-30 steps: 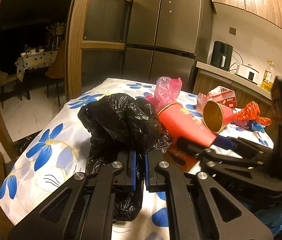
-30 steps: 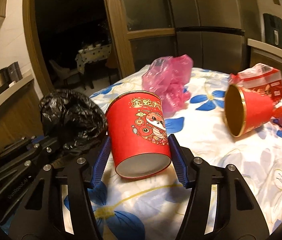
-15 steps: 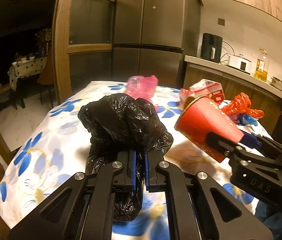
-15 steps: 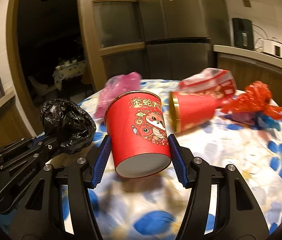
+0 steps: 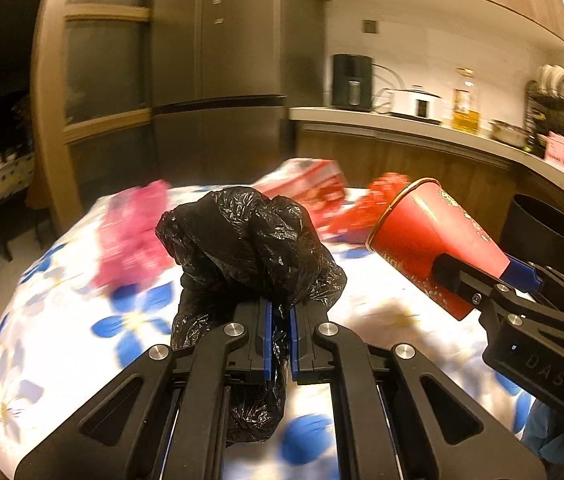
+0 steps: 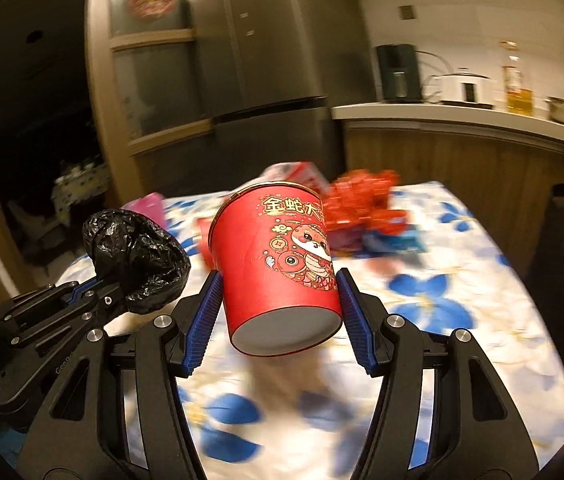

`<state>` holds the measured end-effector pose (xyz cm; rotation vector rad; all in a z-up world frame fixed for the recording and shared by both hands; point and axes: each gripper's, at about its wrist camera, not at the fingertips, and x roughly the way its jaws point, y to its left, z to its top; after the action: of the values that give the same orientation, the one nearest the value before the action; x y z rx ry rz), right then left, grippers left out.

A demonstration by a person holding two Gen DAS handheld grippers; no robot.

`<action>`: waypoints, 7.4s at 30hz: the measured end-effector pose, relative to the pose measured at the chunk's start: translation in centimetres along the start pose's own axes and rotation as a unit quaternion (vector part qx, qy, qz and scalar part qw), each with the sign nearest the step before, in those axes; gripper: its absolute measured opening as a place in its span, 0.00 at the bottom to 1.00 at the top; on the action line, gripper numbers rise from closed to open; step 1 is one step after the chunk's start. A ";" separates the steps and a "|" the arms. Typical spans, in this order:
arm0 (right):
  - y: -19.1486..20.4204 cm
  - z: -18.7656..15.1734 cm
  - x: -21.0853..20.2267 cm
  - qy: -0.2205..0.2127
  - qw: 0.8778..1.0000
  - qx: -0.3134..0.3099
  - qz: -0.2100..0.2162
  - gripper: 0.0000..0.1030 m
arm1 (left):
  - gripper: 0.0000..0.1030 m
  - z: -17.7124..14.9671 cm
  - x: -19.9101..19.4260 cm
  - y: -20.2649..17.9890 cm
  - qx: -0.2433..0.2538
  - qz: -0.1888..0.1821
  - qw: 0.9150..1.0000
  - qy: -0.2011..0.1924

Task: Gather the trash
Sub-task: 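Carry the black bag and red cup over the bin and open both tools, then move both open tools back from the bin to the table, then grasp the pink plastic bag with the left tool while the right tool grasps another red cup, then carry the pink bag and red cup over the bin and open both tools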

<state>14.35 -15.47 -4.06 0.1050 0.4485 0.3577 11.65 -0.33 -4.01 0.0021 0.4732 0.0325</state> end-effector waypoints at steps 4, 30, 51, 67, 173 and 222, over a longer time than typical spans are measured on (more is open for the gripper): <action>-3.6 0.1 -1.4 -0.011 0.999 0.016 -0.031 0.56 | 0.06 0.7 0.6 -3.8 0.022 -0.030 0.999 -0.003; -22.7 2.8 -10.5 -0.101 0.955 0.099 -0.262 0.56 | 0.06 7.2 3.8 -24.4 0.105 -0.208 0.971 -0.054; -31.3 5.4 -9.7 -0.120 0.931 0.109 -0.327 0.56 | 0.06 9.8 9.6 -35.8 0.115 -0.287 0.950 -0.040; -33.1 5.7 -8.8 -0.116 0.931 0.113 -0.327 0.58 | 0.08 8.9 11.5 -37.5 0.121 -0.297 0.947 -0.022; 8.2 2.8 17.7 0.059 0.994 -0.088 -0.011 0.95 | 0.94 3.9 7.1 14.1 -0.095 0.132 0.986 -0.021; 0.0 2.0 3.3 0.003 0.996 -0.026 -0.083 0.03 | 0.00 3.9 2.8 5.8 -0.066 -0.013 0.998 -0.016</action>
<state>18.01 -14.33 -3.57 0.0154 0.4508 0.2067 15.71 5.62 -1.78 -0.1339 0.4385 0.0376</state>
